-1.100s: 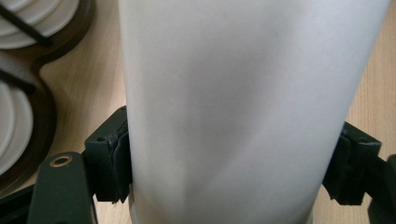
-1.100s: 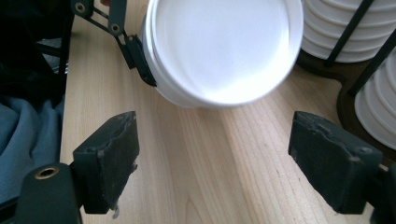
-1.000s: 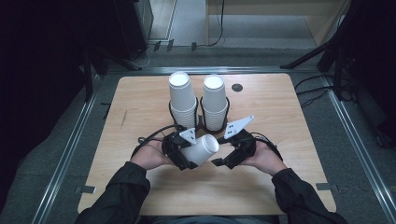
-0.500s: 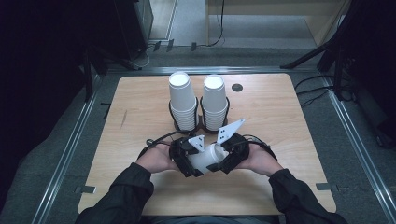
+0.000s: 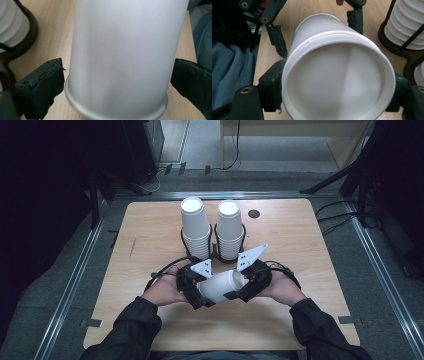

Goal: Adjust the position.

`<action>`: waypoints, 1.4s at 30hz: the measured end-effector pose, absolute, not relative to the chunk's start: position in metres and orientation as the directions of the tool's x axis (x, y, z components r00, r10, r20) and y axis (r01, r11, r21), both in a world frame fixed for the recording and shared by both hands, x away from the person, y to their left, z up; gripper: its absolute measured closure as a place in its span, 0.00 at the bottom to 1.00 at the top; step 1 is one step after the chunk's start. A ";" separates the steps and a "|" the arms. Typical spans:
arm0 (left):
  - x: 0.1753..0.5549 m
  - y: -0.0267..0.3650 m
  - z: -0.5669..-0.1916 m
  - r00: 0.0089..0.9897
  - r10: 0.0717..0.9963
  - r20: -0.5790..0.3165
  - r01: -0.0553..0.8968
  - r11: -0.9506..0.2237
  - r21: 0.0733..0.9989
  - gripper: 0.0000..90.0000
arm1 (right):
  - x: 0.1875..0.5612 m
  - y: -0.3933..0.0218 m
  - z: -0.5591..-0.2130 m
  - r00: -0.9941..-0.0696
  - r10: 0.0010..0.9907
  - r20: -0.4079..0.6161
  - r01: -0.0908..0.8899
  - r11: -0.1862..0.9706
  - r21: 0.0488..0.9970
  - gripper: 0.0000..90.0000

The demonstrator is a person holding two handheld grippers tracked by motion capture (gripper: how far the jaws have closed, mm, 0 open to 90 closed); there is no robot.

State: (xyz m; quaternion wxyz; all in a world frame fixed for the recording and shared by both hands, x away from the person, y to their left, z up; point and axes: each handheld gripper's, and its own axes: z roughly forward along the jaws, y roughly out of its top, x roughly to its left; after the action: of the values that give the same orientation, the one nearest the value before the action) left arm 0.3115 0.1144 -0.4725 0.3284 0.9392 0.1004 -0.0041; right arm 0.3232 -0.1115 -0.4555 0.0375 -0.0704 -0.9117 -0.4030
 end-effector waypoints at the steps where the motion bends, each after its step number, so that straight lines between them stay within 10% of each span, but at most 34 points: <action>1: 0.312 0.116 -0.472 0.979 0.187 -0.082 0.196 -0.754 0.627 0.00 | 0.323 -0.113 -0.455 -0.986 0.103 0.128 0.164 0.662 0.731 0.25; 42: 0.312 0.124 -0.462 0.956 0.198 -0.215 0.284 -0.457 0.843 0.00 | 0.323 -0.137 -0.429 -0.980 0.078 0.182 0.198 0.416 0.888 0.25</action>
State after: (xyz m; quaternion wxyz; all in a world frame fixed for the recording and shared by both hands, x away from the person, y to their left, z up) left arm 0.3122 0.1238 -0.4615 0.5017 0.8523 0.1414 -0.0426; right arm 0.3229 -0.1368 -0.4289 0.0560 -0.0821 -0.8396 -0.5340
